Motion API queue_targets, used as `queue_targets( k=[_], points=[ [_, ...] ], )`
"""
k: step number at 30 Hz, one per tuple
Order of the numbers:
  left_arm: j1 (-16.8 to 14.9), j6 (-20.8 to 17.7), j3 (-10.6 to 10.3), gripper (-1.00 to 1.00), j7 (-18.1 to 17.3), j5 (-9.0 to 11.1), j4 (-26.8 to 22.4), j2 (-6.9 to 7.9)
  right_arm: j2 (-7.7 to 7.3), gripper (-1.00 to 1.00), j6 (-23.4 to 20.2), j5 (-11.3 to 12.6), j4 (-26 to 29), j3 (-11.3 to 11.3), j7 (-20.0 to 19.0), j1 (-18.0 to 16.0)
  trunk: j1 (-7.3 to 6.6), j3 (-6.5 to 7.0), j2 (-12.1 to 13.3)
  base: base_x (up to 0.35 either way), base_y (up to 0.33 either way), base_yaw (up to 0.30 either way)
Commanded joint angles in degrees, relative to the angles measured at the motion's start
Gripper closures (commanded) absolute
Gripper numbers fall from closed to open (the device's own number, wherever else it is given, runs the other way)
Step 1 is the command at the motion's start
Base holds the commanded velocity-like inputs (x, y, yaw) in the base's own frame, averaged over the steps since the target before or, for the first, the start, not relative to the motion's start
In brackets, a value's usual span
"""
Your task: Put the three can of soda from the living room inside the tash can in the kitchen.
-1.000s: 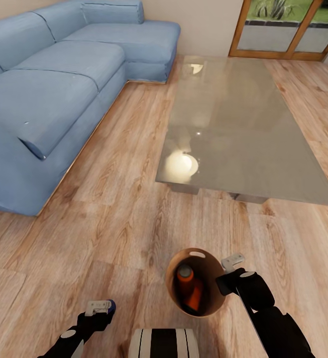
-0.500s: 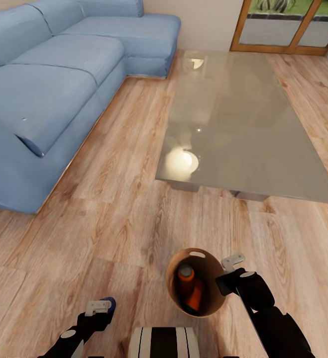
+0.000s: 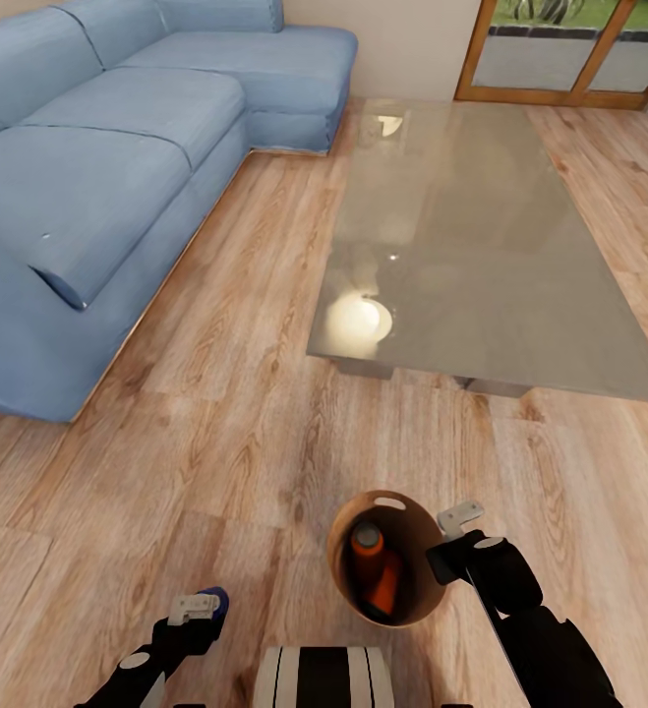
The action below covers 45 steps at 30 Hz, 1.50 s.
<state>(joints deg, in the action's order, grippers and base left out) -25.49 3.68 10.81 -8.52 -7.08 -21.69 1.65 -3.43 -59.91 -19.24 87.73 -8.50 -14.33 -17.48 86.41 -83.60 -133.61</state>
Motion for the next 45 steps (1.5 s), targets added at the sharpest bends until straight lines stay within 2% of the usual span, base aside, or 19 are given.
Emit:
queue_targets(
  k=[1, 20, 31, 45],
  points=[
    [0.00, -0.03, 0.00, -1.00, 0.00, 0.02, 0.03, 0.01, 0.00, 1.00, -0.09, 0.96, 0.01, -0.02, -0.08, -0.01, 0.00, 0.00, 0.00, 0.075, 0.000, 0.000],
    [0.00, 0.01, 0.00, -1.00, 0.00, -0.04, -0.21, -0.06, 0.01, 1.00, -0.09, 0.96, 0.07, -0.02, -0.08, -0.01, 0.00, 0.00, 0.00, 0.023, 0.000, 0.000],
    [0.00, 0.01, 0.00, -1.00, 0.01, -0.03, -0.16, -0.07, -0.02, 1.00, -0.09, 0.96, 0.07, -0.02, -0.08, -0.01, 0.00, -0.70, 0.00, 0.000, 0.000, 0.000],
    [0.00, 0.01, -0.01, -1.00, 0.01, -0.02, -0.10, 0.02, 0.01, 1.00, -0.09, 0.96, 0.07, -0.02, -0.08, -0.01, 0.00, -0.78, 0.00, 0.000, 0.000, 0.000]
  ],
)
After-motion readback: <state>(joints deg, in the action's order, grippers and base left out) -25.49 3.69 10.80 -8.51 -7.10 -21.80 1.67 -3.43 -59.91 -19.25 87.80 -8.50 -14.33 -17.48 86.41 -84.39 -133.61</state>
